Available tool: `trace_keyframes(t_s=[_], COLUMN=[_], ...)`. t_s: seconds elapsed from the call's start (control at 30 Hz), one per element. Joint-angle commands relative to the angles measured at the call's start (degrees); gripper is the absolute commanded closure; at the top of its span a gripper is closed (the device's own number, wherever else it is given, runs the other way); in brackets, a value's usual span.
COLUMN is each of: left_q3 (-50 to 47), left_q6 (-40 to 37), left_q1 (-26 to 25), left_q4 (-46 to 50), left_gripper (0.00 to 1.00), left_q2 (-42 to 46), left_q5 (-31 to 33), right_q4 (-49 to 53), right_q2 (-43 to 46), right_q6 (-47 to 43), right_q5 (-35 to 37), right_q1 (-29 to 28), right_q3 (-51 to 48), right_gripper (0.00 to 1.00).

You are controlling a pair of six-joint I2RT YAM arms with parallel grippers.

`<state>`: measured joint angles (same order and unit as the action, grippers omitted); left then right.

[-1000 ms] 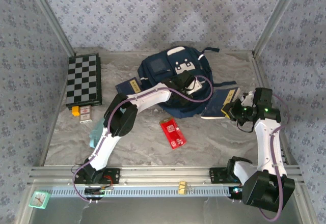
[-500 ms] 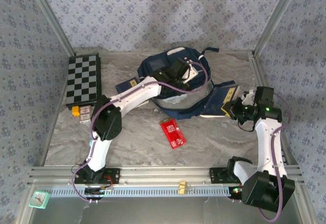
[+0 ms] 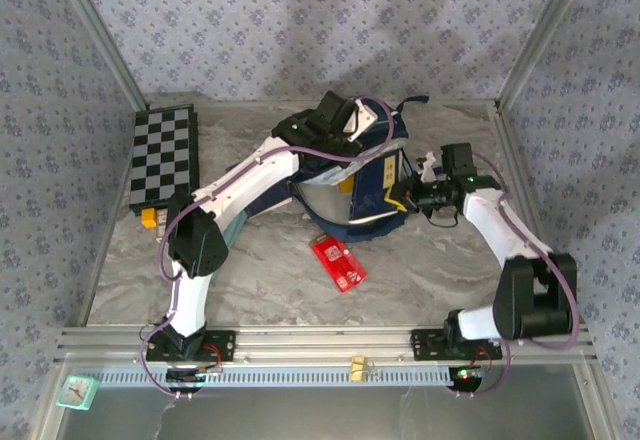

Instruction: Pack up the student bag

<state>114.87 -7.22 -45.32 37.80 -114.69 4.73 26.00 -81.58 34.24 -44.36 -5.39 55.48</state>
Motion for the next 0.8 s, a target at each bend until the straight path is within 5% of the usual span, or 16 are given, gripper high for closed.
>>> trace_keyframes(t_s=[0.0,0.17,0.33,0.53,0.77], left_q3=[4.1,4.6,4.6,4.1,3.7], left_q6=[1.9,2.2,2.8,3.0,3.6], left_q1=[0.4,0.6,0.9,1.3,1.3], left_q4=[-3.3,-3.1,-3.1,-3.3,-3.8], left_gripper=[1.00,1.00,1.00,1.00,1.00], left_q2=[3.8,3.7,3.8,4.1,3.9], left_q5=[-1.5,-0.8,-0.6,-1.0,-2.4], right_q4=[-9.1,-9.1,-3.7,2.2,1.2], right_q2=[-6.1,-16.1,-23.8,-16.6,-8.1], right_q6=[0.5,-1.9,-6.0,-8.6,-4.3], right_q5=[0.5,1.5,2.8,14.1,19.2], right_q1=[-1.0,0.4,1.2,1.5,-2.1], right_q3=[6.0,12.3,18.2,14.0,2.7], right_gripper=[1.00,0.96,0.70,0.51,0.62])
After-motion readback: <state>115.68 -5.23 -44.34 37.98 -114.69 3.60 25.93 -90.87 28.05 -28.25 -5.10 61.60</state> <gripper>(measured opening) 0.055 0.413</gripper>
